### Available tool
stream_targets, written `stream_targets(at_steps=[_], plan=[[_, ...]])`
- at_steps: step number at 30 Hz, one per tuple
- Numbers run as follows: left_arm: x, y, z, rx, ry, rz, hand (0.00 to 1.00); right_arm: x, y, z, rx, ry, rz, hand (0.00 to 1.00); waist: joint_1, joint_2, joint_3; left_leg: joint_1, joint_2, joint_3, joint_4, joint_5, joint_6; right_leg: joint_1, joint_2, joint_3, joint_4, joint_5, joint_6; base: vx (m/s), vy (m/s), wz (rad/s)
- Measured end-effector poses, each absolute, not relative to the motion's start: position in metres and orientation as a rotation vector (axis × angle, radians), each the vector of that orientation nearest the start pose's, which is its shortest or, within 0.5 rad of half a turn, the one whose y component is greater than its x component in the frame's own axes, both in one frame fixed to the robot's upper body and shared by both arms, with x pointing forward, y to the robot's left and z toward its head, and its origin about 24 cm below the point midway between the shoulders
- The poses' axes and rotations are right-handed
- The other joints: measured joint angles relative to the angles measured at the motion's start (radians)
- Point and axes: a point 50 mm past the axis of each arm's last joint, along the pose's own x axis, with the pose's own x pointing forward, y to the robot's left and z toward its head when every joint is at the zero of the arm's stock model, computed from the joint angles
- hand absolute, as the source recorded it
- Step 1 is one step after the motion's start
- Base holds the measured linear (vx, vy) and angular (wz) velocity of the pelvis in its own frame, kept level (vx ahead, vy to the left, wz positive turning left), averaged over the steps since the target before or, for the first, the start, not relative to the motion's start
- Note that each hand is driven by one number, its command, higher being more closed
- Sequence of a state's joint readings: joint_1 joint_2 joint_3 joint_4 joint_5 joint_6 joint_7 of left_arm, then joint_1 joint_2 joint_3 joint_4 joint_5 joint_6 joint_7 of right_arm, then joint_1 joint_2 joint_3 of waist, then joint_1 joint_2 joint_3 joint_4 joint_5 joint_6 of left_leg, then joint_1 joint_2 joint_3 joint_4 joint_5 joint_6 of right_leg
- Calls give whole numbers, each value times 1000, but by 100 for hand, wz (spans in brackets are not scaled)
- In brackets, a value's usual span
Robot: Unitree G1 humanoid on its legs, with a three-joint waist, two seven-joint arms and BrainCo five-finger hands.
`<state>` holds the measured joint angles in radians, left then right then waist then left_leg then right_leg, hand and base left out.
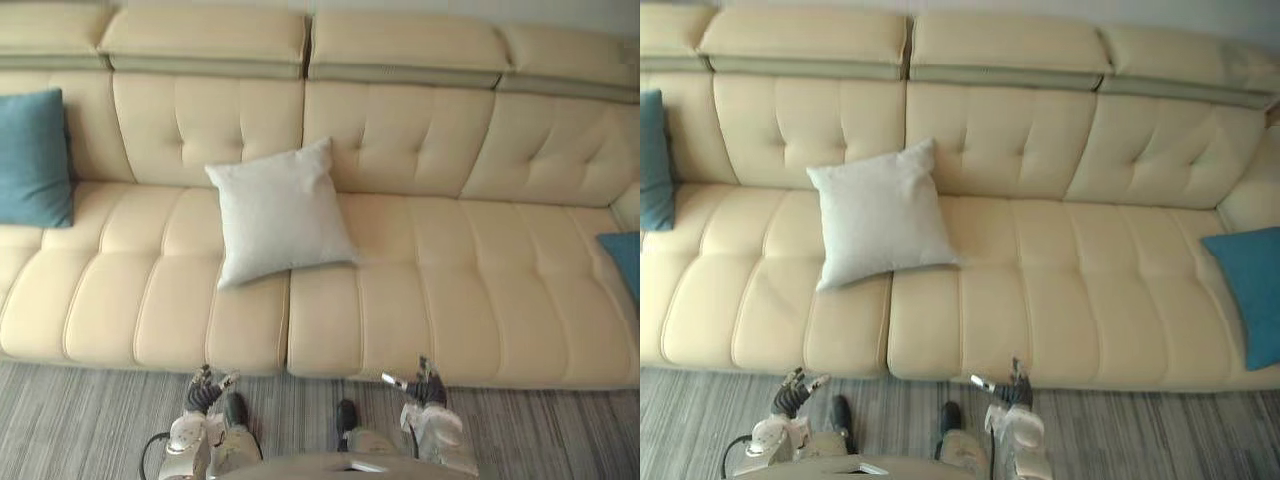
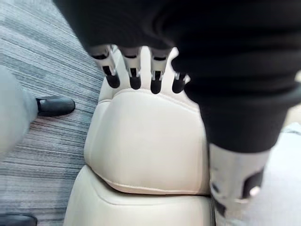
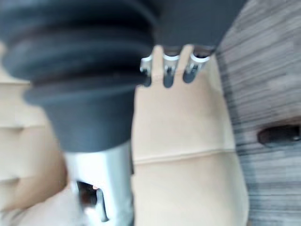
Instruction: Pick up cushions and gather them together orderly.
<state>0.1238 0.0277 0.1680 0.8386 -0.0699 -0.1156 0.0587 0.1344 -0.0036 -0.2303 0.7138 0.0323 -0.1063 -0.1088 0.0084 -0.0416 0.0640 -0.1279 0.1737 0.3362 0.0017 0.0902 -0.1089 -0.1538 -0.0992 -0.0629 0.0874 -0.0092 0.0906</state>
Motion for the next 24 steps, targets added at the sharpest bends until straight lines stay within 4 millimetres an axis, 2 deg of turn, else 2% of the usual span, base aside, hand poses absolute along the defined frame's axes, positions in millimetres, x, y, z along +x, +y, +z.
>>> stream_targets(at_steps=[3,6,8,9,10,11,12,13,14,15,16,17,18,19,20,21,22,23,24], plan=[[119,201,-143,-74,883,329,0,124,-206,-135,70,833,-410,0,2,-9,-2,68,-13,22,-44,7,-5,43,-1,21,-17,9,-2,35,33,-19],[106,207,-149,-91,936,381,0,119,-205,-140,85,872,-424,0,10,-20,-6,113,-19,60,-57,2,-5,59,-2,55,-22,20,-13,0,32,-37],[103,211,-150,-94,950,413,0,118,-204,-142,91,894,-423,0,9,-28,-4,122,-20,68,-39,-14,1,69,-5,40,-18,16,-31,-23,22,-18],[101,215,-150,-98,953,436,0,114,-204,-144,100,911,-434,0,9,-38,2,124,-22,56,-3,-42,3,79,-8,24,-6,-3,-83,-42,35,-11],[100,217,-150,-103,956,451,0,114,-204,-145,101,922,-436,0,14,-45,13,122,-26,14,38,-68,6,86,-12,-1,8,-43,-189,-39,45,-21],[97,217,-151,-103,964,452,0,111,-207,-146,99,931,-445,0,22,-42,12,121,-26,-18,61,-86,9,87,-24,-62,29,-72,-289,-28,82,-36],[94,219,-151,-100,970,462,0,109,-210,-146,104,935,-462,0,30,-37,3,121,-24,-31,73,-97,23,88,-41,-124,43,-103,-348,-56,63,-26],[91,223,-151,-86,979,465,0,109,-208,-148,102,944,-459,0,24,-27,-4,97,-22,-30,78,-105,46,75,-63,-146,96,-115,-264,-77,40,-2],[93,227,-150,-75,972,467,0,108,-207,-150,97,962,-448,0,15,-36,-3,86,-23,-37,89,-107,49,57,-74,-155,166,-118,-194,-81,-15,35],[95,234,-148,-58,964,473,0,102,-204,-154,96,999,-442,0,12,-50,-7,78,-26,-49,99,-112,46,48,-75,-174,246,-83,-134,-8,8,24],[95,241,-146,-49,958,493,0,97,-205,-156,93,1032,-443,0,26,-63,-16,76,-42,-57,103,-120,38,57,-68,-188,205,-24,-59,16,31,-1],[91,241,-147,-55,969,501,0,95,-206,-157,88,1045,-445,0,30,-57,-26,62,-41,-60,97,-120,38,65,-53,-173,148,11,-30,32,50,-38],[86,238,-150,-71,991,507,0,105,-208,-155,82,1019,-438,0,43,-40,-42,33,-25,-56,79,-97,61,85,-29,-167,49,40,-26,25,13,-35],[85,236,-151,-76,999,508,0,111,-208,-153,81,1007,-434,0,41,-38,-39,20,-21,-39,77,-82,63,82,-28,-173,73,7,-37,35,-20,-29],[88,235,-151,-70,998,506,0,121,-207,-151,74,988,-415,0,39,-43,-36,8,-32,-27,82,-58,61,92,-25,-190,97,-64,-46,19,-61,-39],[89,237,-151,-68,996,513,0,128,-207,-149,68,972,-406,0,52,-48,-30,2,-40,-4,90,-56,60,105,-25,-189,27,-55,-37,-43,-69,-52],[88,231,-153,-76,1012,501,0,142,-209,-143,57,931,-397,0,53,-32,-19,-12,-34,-3,105,-54,61,127,-9,-178,-41,-7,-18,-126,-58,-49],[95,221,-153,-82,1006,464,0,155,-216,-137,28,894,-386,0,48,5,7,-31,-22,-6,122,-47,61,141,8,-175,-99,36,-21,-165,-29,-22],[97,219,-153,-85,1002,456,0,156,-218,-136,22,888,-388,0,48,15,15,-31,-20,-6,121,-44,62,142,11,-172,-106,44,-22,-197,-16,-7]])
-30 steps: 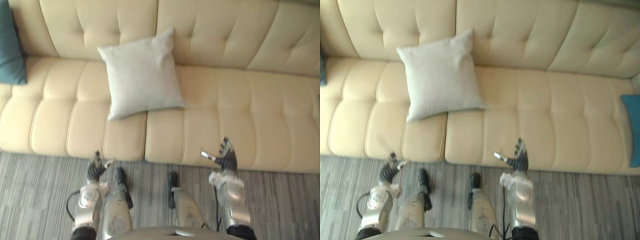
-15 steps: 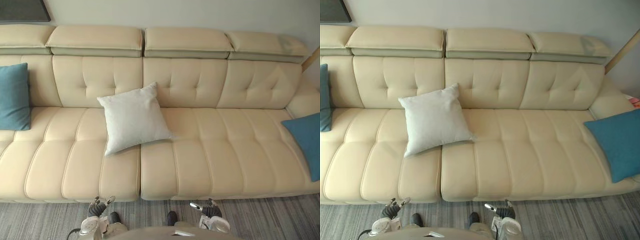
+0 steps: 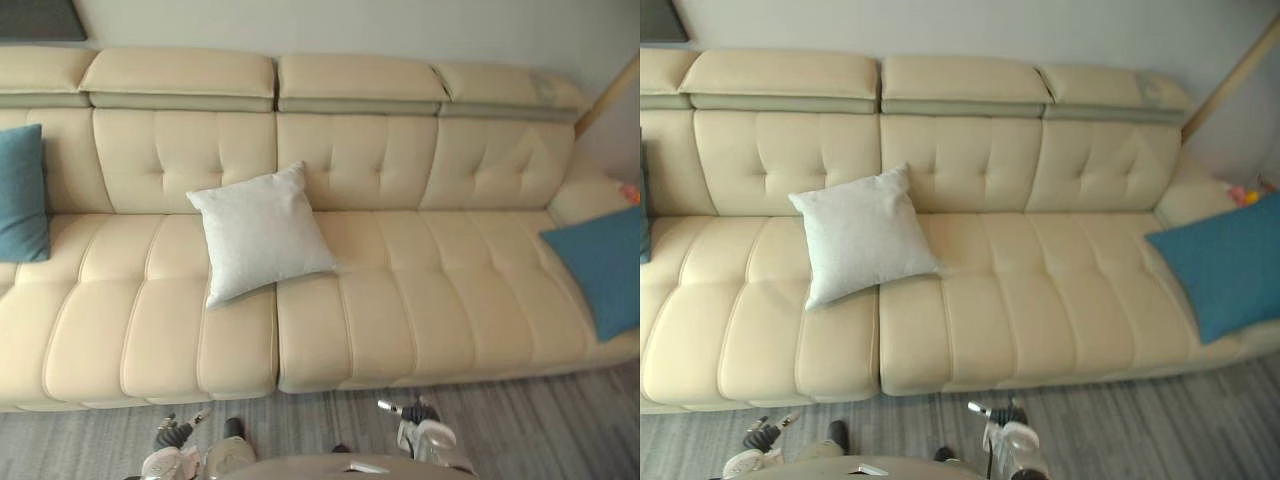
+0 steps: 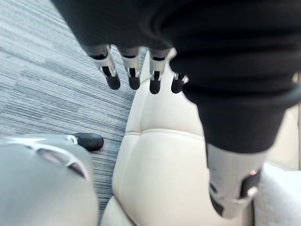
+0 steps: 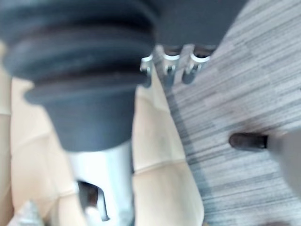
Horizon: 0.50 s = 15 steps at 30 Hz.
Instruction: Pick up cushions and gather them together orderly.
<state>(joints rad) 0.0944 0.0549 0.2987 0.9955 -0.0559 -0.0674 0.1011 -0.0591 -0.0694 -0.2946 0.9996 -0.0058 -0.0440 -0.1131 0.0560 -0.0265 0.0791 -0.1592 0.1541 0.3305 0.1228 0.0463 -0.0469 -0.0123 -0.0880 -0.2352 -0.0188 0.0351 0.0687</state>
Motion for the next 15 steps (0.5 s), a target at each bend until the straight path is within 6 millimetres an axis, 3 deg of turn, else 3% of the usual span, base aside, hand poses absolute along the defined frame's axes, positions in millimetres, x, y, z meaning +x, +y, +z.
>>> stream_targets(at_steps=[2,5,6,8,9,10,12,15], plan=[[104,208,-154,-89,995,418,0,158,-226,-134,3,884,-399,0,0,30,35,-2,11,-1,-4,13,-9,-11,6,2,3,6,-7,-226,1,-6],[104,206,-154,-88,996,410,0,151,-227,-136,1,901,-406,0,-5,39,35,-1,16,-8,-3,7,-16,-30,6,11,24,-10,-8,-167,37,-16],[105,207,-153,-86,992,409,0,144,-227,-139,2,918,-411,0,-5,23,35,-2,-1,-21,7,-17,-32,-52,-13,32,41,-15,-9,-77,88,-45],[105,210,-153,-94,989,427,0,138,-227,-141,2,933,-415,0,2,15,38,-9,-25,-66,139,-84,4,-74,-25,74,62,-14,-9,-47,102,-82],[99,209,-155,-92,1004,431,0,135,-228,-141,-1,932,-419,0,-1,28,34,22,-31,-110,182,-199,-11,-86,-7,125,71,-14,-8,-60,142,-100],[96,210,-155,-94,1015,438,0,133,-228,-142,2,937,-422,0,-6,31,32,27,-41,-110,192,-231,-26,-89,-2,169,68,-13,-5,-78,160,-110],[94,213,-155,-91,1016,449,0,118,-223,-148,9,985,-418,0,-4,9,25,40,-83,-124,178,-261,-32,-99,0,235,49,-4,-8,-68,131,-93],[91,216,-155,-81,1024,453,0,102,-216,-154,35,1027,-428,0,-33,-8,13,61,-116,-124,137,-262,-29,-108,-3,287,31,6,-24,11,119,-64]])
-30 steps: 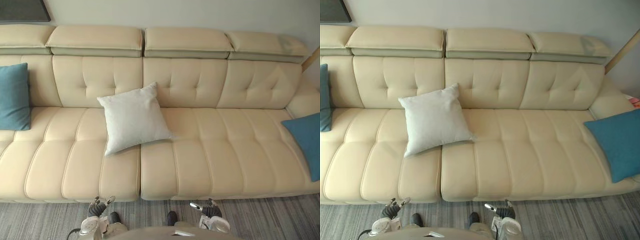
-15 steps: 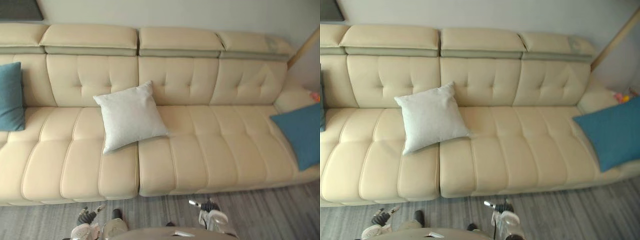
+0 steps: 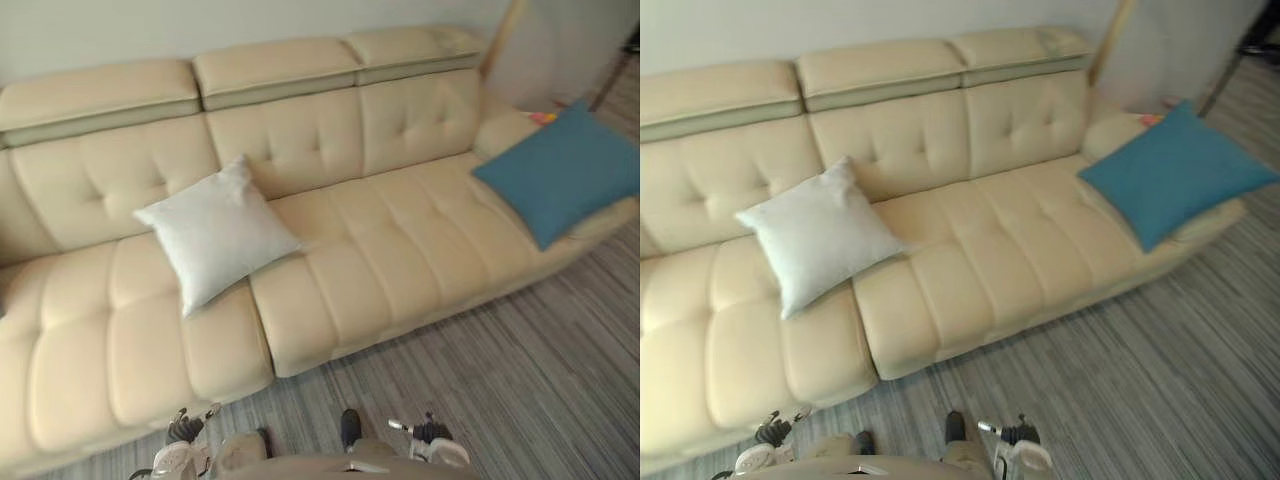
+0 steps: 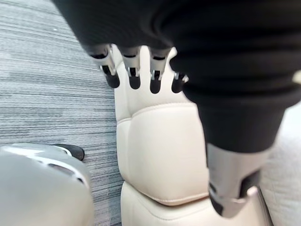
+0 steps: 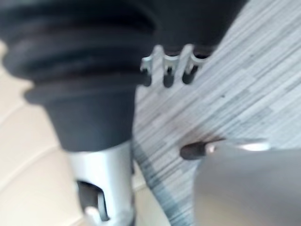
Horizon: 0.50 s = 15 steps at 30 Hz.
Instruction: Pick up cushions and gather them together orderly.
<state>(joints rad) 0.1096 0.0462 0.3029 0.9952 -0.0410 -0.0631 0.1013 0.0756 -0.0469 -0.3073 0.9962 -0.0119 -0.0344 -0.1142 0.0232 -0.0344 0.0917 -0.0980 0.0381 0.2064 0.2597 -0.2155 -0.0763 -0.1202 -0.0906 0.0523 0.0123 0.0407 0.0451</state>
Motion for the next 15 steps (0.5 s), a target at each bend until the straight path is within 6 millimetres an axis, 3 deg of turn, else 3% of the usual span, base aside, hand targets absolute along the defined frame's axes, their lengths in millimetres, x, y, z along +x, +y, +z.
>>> stream_targets(at_steps=[2,5,7,8,9,10,11,13,15], plan=[[94,214,-155,-74,1020,437,0,103,-217,-153,40,1024,-437,0,-5,-3,-2,2,-6,18,-1,-3,5,-26,3,24,7,29,-12,50,47,-56],[100,211,-155,-71,1013,418,0,108,-216,-152,43,1011,-432,0,-3,4,-7,20,11,91,3,-5,18,-66,40,76,25,89,15,91,-11,-98],[101,209,-155,-76,1014,413,0,126,-211,-148,30,972,-392,0,9,21,-4,21,37,130,7,8,42,-112,82,-14,12,158,-39,74,-67,-162],[100,208,-156,-76,1021,410,0,139,-208,-144,22,942,-365,0,16,28,-1,25,60,165,-2,13,50,-133,98,-151,-7,187,-105,45,-153,-160],[103,206,-156,-76,1020,400,0,145,-209,-142,25,930,-370,0,9,37,6,51,65,217,-26,11,52,-137,69,-389,69,50,-176,30,-132,-146],[105,204,-155,-74,1017,392,0,146,-211,-141,28,927,-377,0,8,38,7,71,64,239,-38,11,51,-137,47,-495,111,-11,-184,67,-197,-135],[104,199,-156,-71,1021,370,0,138,-216,-143,26,944,-399,0,3,64,24,138,72,305,-46,-1,31,-108,-25,-700,219,-95,-168,72,-124,-113],[102,199,-157,-71,1033,372,0,135,-216,-144,23,952,-399,0,3,76,25,161,75,314,-46,-13,15,-106,-3,-658,235,-101,-161,83,-144,-99],[98,202,-159,-59,1051,371,0,133,-217,-146,22,964,-399,0,5,74,26,162,114,313,43,-27,8,-114,55,-548,226,-135,-135,85,-180,-127]])
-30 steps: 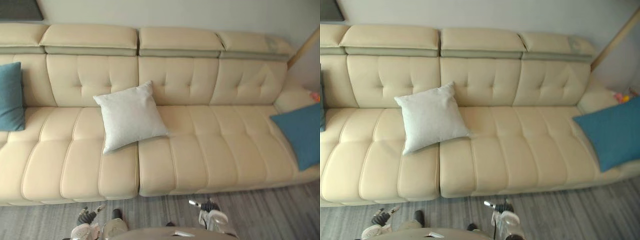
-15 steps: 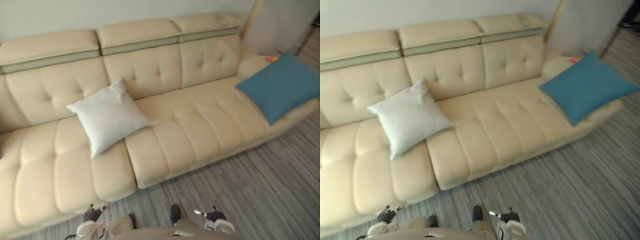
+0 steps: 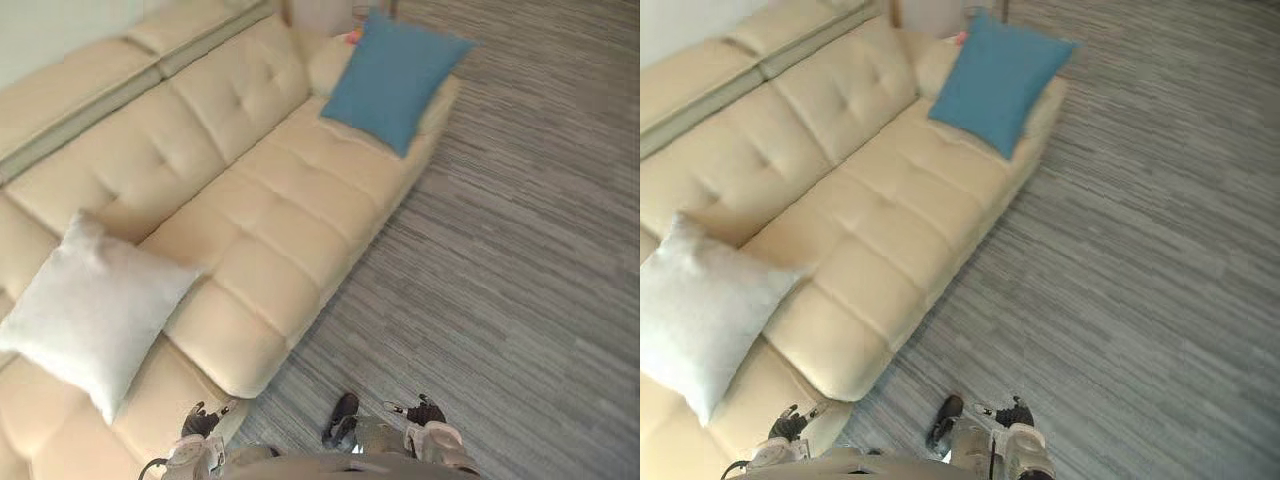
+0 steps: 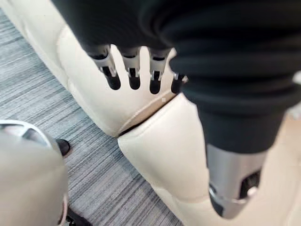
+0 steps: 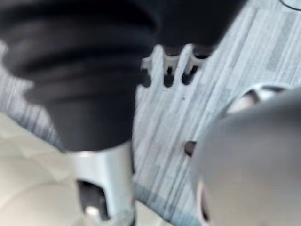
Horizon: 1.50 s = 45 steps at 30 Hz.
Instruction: Pick up cushions and gather them together orderly.
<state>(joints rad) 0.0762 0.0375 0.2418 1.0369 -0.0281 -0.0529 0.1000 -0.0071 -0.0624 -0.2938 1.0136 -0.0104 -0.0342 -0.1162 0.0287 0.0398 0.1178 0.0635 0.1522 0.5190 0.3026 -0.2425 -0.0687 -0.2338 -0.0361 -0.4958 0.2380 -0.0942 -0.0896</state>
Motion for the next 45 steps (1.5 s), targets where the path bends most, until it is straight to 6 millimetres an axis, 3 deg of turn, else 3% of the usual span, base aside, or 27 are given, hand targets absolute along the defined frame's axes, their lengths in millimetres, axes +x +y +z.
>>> stream_targets(at_steps=[2,4,6,7,9,12,15,17,19,20,21,22,23,24,26,28,30,33,34,35,36,37,38,40,42,43,45], plan=[[97,201,-159,-50,1055,363,0,135,-218,-144,22,955,-405,0,6,6,1,-53,58,-10,160,0,13,15,26,5,-15,-50,14,126,-152,-87],[97,203,-158,-50,1043,370,0,125,-225,-146,13,974,-427,0,5,23,23,-153,182,-97,542,-15,38,45,49,25,97,-98,-36,212,-53,-89],[89,203,-160,-53,1069,376,0,128,-226,-144,-6,962,-432,0,11,36,28,-208,176,-164,660,-40,44,77,92,91,91,-115,-59,173,-4,-116],[86,204,-160,-50,1073,382,0,128,-224,-145,2,963,-436,0,18,31,31,-260,132,-213,672,-58,31,98,106,143,75,-116,-62,155,-9,-116],[87,203,-160,-54,1065,382,0,125,-223,-146,5,975,-437,0,34,28,34,-322,79,-255,627,-64,39,124,119,210,54,-114,-58,169,-2,-111],[87,200,-159,-56,1052,378,0,121,-221,-148,9,990,-446,0,56,26,37,-418,11,-314,376,-46,31,174,134,298,-4,-108,-46,213,41,-101],[85,197,-159,-60,1053,374,0,123,-221,-147,9,986,-449,0,84,30,34,-426,-39,-374,-30,86,-15,232,156,393,-84,-103,-28,308,70,-88],[83,197,-159,-62,1056,376,0,124,-219,-147,18,982,-446,0,105,27,26,-435,-38,-414,-84,199,6,249,171,454,-100,-119,-15,426,147,-106],[73,204,-160,-68,1076,415,0,124,-211,-149,50,984,-446,0,109,-15,-3,-445,-78,-423,-1,254,57,222,127,523,14,-217,45,561,196,-88],[71,208,-160,-63,1078,423,0,118,-211,-151,54,1000,-450,0,110,-34,-6,-438,-86,-403,15,230,55,207,111,537,64,-243,84,604,181,-65],[69,212,-160,-52,1085,429,0,116,-209,-152,62,1006,-450,0,109,-56,-13,-421,-105,-375,37,182,61,160,88,546,202,-274,158,613,183,-53],[67,213,-161,-45,1097,427,0,117,-208,-152,74,1003,-457,0,92,-59,-11,-376,-112,-345,84,125,87,85,52,539,454,-240,274,727,206,-48],[66,213,-161,-42,1099,425,0,116,-206,-152,78,1005,-453,0,84,-58,-7,-331,-112,-335,109,80,102,37,32,525,616,-187,344,586,170,-32],[66,213,-161,-39,1099,423,0,117,-206,-152,80,1001,-454,0,80,-58,-5,-304,-114,-331,115,58,109,19,14,505,692,-172,345,559,136,-19],[71,211,-160,-30,1089,401,0,121,-211,-149,66,979,-458,0,59,-33,7,-157,-108,-328,82,-17,112,-37,-104,322,845,-188,168,544,92,-12],[78,211,-159,-25,1075,395,0,126,-211,-148,64,964,-453,0,49,-33,11,-54,-91,-324,14,-36,97,-88,-141,234,768,-225,126,476,-13,-10],[88,209,-157,-31,1051,386,0,129,-214,-146,59,952,-457,0,36,-29,13,14,-69,-323,-50,-41,90,-157,-138,199,637,-231,122,544,-107,2],[102,204,-155,-23,1024,350,0,141,-218,-141,56,917,-459,0,-5,-26,27,112,-38,-334,-161,-34,79,-222,-88,235,135,-41,149,552,-209,26],[105,204,-154,-17,1014,342,0,137,-219,-142,58,926,-465,0,-15,-35,31,158,-45,-359,-182,-44,51,-204,-83,297,-26,154,158,610,-272,41],[106,201,-154,-24,1015,336,0,137,-220,-142,53,927,-466,0,-20,-39,29,177,-33,-377,-178,-49,39,-192,-77,308,-14,240,126,614,-286,28],[110,191,-155,-46,1014,320,0,144,-226,-138,39,908,-468,0,-17,6,39,179,2,-397,-142,-48,36,-209,-54,299,72,188,105,572,-271,10],[112,184,-155,-69,1005,315,0,146,-233,-136,32,894,-485,0,-18,34,46,133,29,-438,-10,-19,-5,-221,-45,287,168,105,82,560,-271,6],[112,182,-155,-76,1004,318,0,146,-235,-135,39,893,-499,0,-18,43,47,103,40,-453,63,-3,-10,-214,-44,275,188,80,77,541,-266,15],[109,180,-156,-122,1007,356,0,142,-236,-137,42,903,-509,0,-11,60,68,-71,98,-507,512,161,-24,-85,-13,242,180,-5,53,665,-281,22],[114,180,-154,-121,981,355,0,138,-230,-140,43,921,-492,0,9,67,73,-160,140,-449,716,100,-6,18,9,233,136,-32,41,511,-152,8],[119,181,-151,-116,958,348,0,136,-225,-142,59,932,-487,0,18,44,83,-231,135,-386,766,55,7,99,7,233,90,-47,44,470,-94,4],[122,180,-149,-118,941,343,0,137,-222,-142,75,932,-490,0,25,46,82,-292,124,-314,679,8,15,171,1,228,26,-45,48,473,-31,6]])
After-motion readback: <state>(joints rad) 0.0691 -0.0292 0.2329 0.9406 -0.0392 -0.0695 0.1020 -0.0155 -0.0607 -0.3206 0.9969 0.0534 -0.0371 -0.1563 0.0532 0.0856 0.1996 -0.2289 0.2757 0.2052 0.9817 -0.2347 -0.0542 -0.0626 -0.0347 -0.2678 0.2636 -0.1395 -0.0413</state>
